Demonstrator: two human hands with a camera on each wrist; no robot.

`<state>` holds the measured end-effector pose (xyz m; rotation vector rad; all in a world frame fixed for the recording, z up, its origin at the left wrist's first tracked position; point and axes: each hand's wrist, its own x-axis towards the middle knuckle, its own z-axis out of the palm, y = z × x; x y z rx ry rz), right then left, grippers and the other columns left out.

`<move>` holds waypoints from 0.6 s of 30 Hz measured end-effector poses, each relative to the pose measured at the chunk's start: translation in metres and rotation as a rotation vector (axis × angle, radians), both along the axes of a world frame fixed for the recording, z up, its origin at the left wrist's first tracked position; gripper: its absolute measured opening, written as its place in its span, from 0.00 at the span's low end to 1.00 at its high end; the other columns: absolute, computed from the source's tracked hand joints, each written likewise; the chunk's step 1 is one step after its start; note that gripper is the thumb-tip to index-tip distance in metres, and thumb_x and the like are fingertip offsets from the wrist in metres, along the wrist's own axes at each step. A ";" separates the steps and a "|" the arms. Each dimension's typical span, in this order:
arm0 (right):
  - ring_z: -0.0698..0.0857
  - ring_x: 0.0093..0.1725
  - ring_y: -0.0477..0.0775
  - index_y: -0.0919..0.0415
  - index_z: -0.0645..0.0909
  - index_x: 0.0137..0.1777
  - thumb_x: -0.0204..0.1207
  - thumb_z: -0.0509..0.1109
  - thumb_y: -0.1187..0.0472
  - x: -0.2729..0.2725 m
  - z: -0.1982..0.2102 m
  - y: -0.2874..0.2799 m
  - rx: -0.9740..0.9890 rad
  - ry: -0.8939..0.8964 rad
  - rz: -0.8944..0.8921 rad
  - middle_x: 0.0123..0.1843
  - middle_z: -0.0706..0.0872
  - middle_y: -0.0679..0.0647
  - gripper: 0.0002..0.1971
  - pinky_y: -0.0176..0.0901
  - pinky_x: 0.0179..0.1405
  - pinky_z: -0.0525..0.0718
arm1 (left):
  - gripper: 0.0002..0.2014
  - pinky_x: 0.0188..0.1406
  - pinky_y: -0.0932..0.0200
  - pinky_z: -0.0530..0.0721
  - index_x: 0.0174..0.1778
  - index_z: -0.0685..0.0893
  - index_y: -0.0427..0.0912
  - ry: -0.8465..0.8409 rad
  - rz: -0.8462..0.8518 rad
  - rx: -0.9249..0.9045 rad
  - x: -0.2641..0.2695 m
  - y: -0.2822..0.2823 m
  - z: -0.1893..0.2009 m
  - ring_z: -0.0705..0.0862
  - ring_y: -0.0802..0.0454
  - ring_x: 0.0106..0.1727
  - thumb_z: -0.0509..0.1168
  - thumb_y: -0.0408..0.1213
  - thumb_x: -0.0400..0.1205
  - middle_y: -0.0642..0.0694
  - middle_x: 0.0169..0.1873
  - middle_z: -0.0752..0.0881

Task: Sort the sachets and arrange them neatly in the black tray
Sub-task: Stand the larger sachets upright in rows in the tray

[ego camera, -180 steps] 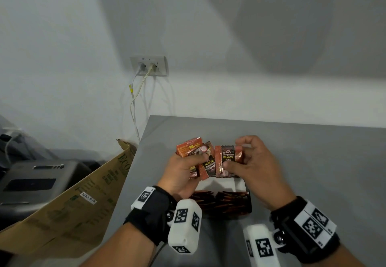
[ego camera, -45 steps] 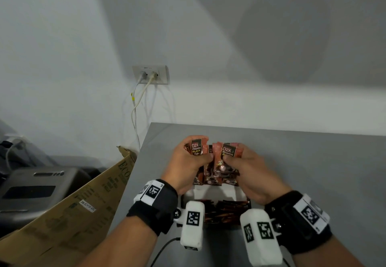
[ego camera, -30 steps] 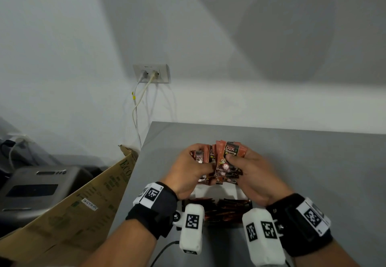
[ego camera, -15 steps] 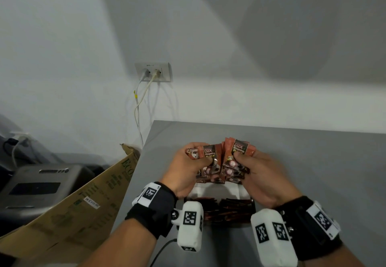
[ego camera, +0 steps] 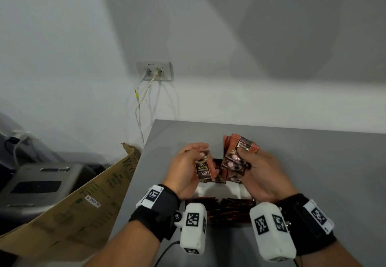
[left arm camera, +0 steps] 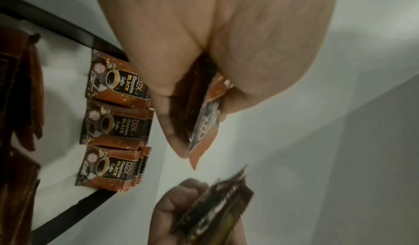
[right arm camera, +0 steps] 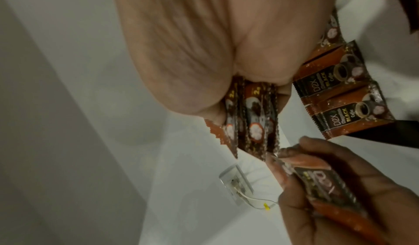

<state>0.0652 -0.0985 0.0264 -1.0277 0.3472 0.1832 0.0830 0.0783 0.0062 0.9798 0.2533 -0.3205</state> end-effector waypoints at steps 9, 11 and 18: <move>0.83 0.68 0.77 0.74 0.79 0.71 0.84 0.61 0.67 -0.008 -0.006 -0.003 0.059 -0.033 0.048 0.66 0.85 0.75 0.18 0.74 0.71 0.78 | 0.25 0.31 0.53 0.87 0.66 0.80 0.37 -0.082 0.133 0.045 0.003 0.004 0.004 0.89 0.43 0.38 0.64 0.11 0.76 0.35 0.47 0.87; 0.83 0.69 0.76 0.73 0.80 0.70 0.85 0.61 0.67 -0.009 -0.009 0.004 0.040 -0.039 0.043 0.65 0.86 0.74 0.18 0.74 0.73 0.76 | 0.25 0.35 0.53 0.89 0.65 0.79 0.37 -0.084 0.148 0.021 0.002 0.002 0.005 0.90 0.41 0.39 0.65 0.11 0.76 0.30 0.49 0.87; 0.89 0.57 0.70 0.69 0.83 0.66 0.85 0.61 0.70 0.000 -0.005 0.016 -0.100 -0.082 0.064 0.58 0.90 0.70 0.13 0.62 0.54 0.88 | 0.22 0.40 0.47 0.90 0.68 0.77 0.25 -0.099 0.048 0.066 -0.002 -0.007 0.001 0.90 0.38 0.46 0.65 0.12 0.76 0.29 0.52 0.88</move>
